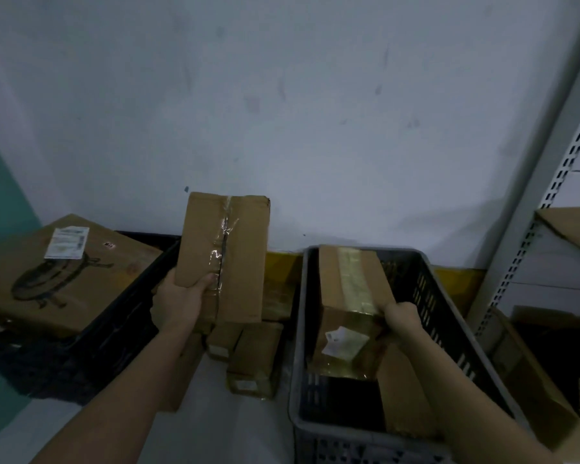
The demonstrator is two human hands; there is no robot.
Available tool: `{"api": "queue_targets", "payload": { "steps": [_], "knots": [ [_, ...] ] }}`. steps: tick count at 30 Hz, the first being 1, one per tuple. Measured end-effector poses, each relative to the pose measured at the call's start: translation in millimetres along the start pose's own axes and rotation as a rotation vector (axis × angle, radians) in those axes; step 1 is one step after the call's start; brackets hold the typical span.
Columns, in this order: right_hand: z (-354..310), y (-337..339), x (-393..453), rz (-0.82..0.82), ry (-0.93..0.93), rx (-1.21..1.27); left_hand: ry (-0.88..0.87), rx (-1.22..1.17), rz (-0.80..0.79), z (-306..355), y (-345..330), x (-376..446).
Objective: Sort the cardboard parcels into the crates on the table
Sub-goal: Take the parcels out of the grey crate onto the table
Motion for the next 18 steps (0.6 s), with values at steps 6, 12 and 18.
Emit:
{"api": "queue_targets", "payload": {
  "steps": [6,12,18],
  "knots": [
    [-65.5,42.0,-19.1,0.034,0.148,0.096,0.031,-0.079,0.011,13.5,0.8,-9.7],
    [-97.2,48.8,-40.5,0.034,0.253,0.157,0.056,-0.102,-0.003,11.8,4.6,-19.7],
    [-113.5,46.4,-63.4,0.029,0.353,0.217,0.054,-0.073,0.027,8.0,27.7,-16.2]
  ]
}}
Point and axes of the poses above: each hand's wrist, its own x-axis towards the middle knuckle, its own y-axis out of the back of the hand, z = x × y, the point moved 10 cm from there along x, towards the middle knuckle, and after that the axes turned 7 degrees about x, right-handed, at the moved point
